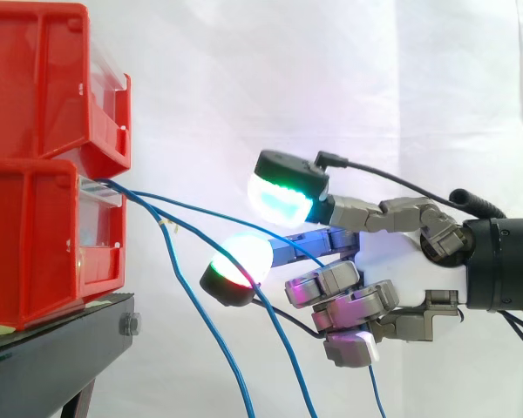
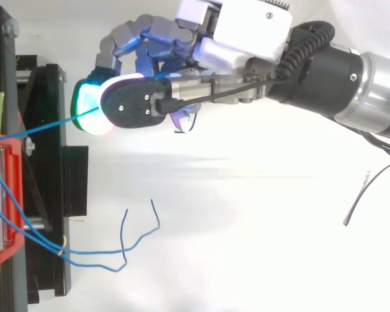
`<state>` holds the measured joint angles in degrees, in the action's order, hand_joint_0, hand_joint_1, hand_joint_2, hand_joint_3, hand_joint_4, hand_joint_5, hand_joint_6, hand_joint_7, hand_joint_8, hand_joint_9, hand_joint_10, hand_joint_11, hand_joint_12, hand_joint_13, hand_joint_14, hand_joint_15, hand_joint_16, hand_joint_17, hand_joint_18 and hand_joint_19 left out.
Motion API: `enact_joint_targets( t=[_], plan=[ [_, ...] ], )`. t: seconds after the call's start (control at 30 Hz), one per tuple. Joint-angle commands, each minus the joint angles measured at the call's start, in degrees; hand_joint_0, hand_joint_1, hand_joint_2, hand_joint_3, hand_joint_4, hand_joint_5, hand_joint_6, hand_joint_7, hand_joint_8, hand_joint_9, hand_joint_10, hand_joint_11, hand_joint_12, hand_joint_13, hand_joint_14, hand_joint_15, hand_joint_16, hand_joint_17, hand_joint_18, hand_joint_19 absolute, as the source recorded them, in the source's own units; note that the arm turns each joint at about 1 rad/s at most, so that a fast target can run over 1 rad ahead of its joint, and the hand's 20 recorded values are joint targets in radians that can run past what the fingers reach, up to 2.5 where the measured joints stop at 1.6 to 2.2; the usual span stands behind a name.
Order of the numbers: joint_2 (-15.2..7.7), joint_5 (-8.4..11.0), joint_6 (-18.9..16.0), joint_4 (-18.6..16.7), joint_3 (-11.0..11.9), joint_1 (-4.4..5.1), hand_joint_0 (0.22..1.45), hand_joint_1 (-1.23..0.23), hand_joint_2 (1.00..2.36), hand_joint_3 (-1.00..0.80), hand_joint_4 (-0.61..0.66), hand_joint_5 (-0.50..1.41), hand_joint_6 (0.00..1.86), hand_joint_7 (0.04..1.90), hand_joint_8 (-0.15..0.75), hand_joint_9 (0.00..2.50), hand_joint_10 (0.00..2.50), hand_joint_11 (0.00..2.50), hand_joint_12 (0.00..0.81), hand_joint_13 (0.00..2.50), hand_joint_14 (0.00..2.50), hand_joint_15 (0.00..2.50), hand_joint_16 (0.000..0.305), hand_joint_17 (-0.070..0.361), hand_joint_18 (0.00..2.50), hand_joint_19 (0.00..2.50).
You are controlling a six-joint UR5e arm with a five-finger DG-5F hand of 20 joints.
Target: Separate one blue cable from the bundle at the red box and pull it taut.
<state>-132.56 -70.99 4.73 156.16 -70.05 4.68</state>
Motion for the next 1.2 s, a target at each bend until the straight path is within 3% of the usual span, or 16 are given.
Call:
enact_joint_targets(
  t=[0.0, 0.23, 0.3, 0.37, 0.53, 0.8, 1.17],
  plan=[
    [0.02, 0.06, 0.02, -0.06, 0.00, -0.02, 0.63, -0.58, 1.02, -0.28, 0.12, -0.24, 0.86, 0.90, 0.359, 0.42, 2.50, 2.29, 0.595, 1.20, 2.50, 1.68, 0.061, 0.137, 1.35, 0.89],
    [0.02, -0.03, 0.11, -0.42, 0.00, -0.02, 0.63, -0.68, 1.02, -0.22, 0.12, -0.23, 0.87, 0.89, 0.354, 0.43, 2.50, 2.32, 0.582, 1.20, 2.50, 1.66, 0.061, 0.138, 1.35, 0.91],
    [0.02, -0.03, 0.11, -0.42, 0.00, 0.07, 0.59, -0.65, 1.01, -0.36, 0.12, -0.23, 0.87, 0.90, 0.350, 0.43, 2.50, 2.30, 0.579, 1.20, 2.50, 1.66, 0.061, 0.138, 1.35, 0.91],
    [0.02, -0.03, 0.11, -0.42, 0.00, 0.07, 0.56, -0.49, 1.00, -0.50, 0.12, -0.22, 0.87, 0.89, 0.350, 0.47, 2.50, 2.28, 0.567, 1.20, 2.50, 1.61, 0.061, 0.136, 1.36, 0.88],
    [0.02, -0.03, 0.20, -0.42, 0.00, 0.24, 0.61, -0.37, 1.00, -0.48, 0.11, -0.22, 0.86, 0.92, 0.339, 0.51, 2.50, 2.30, 0.566, 1.20, 2.50, 1.61, 0.058, 0.131, 1.34, 0.91],
    [0.02, -0.12, 0.37, -0.42, 0.00, 0.42, 0.62, -0.67, 1.02, -0.13, 0.11, -0.21, 0.87, 0.94, 0.331, 0.52, 2.50, 2.42, 0.569, 1.22, 2.50, 1.63, 0.061, 0.136, 1.37, 0.88],
    [0.02, -0.20, 0.72, -0.50, 0.00, 0.59, 0.69, -0.82, 1.02, -0.24, 0.05, -0.22, 0.88, 0.89, 0.301, 0.43, 2.50, 2.36, 0.537, 1.13, 2.50, 1.70, 0.057, 0.128, 1.31, 0.98]
  ],
)
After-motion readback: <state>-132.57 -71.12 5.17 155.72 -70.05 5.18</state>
